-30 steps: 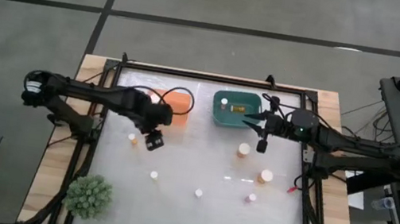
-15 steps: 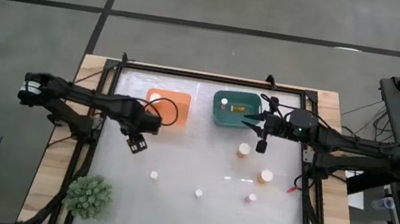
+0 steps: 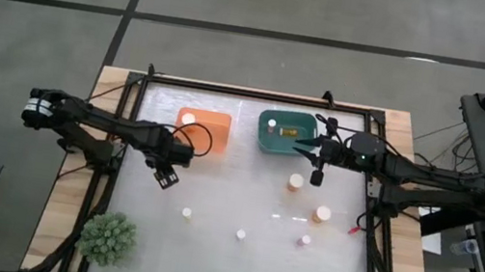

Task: Pick and place medicine bottles into bin by pill shape (circle, oval)
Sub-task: Put the small orange pill bottle into the green bin

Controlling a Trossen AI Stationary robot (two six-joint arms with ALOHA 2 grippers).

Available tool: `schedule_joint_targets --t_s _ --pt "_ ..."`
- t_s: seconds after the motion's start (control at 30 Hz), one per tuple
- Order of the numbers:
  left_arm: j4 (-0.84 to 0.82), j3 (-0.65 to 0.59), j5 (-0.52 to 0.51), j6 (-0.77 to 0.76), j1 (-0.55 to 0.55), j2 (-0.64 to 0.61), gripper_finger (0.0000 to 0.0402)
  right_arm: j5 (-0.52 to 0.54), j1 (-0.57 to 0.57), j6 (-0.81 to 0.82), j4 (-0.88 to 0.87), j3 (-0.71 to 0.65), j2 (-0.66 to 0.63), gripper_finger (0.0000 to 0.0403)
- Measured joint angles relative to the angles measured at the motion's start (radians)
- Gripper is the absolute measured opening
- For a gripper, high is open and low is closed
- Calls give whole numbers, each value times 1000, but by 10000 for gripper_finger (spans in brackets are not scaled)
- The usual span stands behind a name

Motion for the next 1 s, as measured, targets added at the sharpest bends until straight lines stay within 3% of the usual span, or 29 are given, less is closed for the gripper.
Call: schedule_joint_targets --t_s 0.3,0.73,1.0 --pt "21 -32 -12 0 0 0 202 0 0 0 -9 0 0 76" --pt "26 -31 -12 4 0 0 104 0 -1 2 -13 0 0 73" --pt "110 75 -12 52 0 -1 103 0 -1 3 -13 0 0 73"
